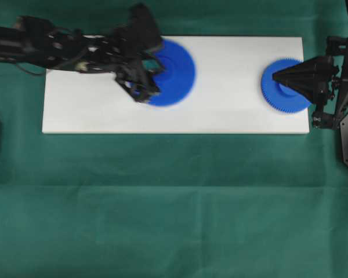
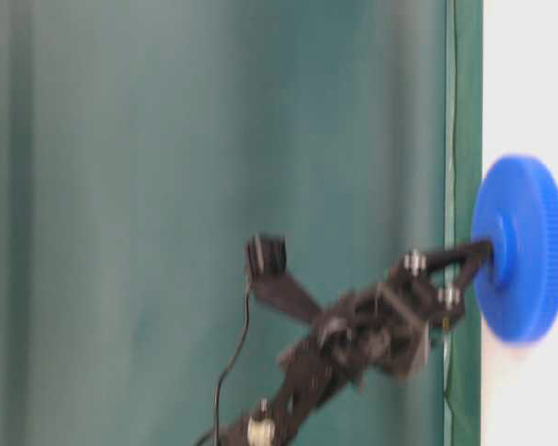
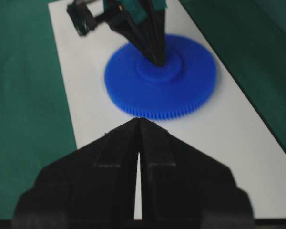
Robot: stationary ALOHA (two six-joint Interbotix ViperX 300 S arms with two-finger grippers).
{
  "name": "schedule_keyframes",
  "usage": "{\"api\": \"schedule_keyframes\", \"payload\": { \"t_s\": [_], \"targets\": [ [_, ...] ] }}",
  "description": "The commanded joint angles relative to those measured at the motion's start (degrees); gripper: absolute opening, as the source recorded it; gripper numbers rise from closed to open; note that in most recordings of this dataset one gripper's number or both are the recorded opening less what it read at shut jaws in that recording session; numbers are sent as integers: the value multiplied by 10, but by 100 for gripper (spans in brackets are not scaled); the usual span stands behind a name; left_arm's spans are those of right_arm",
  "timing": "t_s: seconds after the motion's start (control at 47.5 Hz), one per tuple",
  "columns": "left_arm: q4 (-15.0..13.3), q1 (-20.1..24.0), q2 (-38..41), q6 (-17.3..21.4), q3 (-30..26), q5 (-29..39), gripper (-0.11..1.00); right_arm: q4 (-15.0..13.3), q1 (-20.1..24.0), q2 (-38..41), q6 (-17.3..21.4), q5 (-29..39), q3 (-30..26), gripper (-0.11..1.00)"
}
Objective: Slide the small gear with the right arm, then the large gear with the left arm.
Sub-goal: 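Slide the left gear rightward with the left gripper toward the right gear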
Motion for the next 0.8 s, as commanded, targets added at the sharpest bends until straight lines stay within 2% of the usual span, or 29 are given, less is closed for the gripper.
{"api": "schedule_keyframes", "payload": {
  "t_s": [0.0, 0.295, 0.505, 0.631, 0.779],
  "targets": [
    [2, -20, 34, 6, -62, 24, 0, -1, 0, 2, -1, -5, -7, 50],
    [4, -57, 126, 11, -230, 68, 0, -1, 0, 2, -1, -5, -3, 50],
    [4, -71, 192, 34, -345, 104, 0, -1, 0, 0, -1, -5, 3, 50],
    [4, -75, 207, 47, -376, 130, 0, -1, 0, -1, -1, -5, 5, 50],
    [4, -73, 201, 51, -373, 136, 0, -1, -1, -5, -1, -5, 9, 50]
  ]
}}
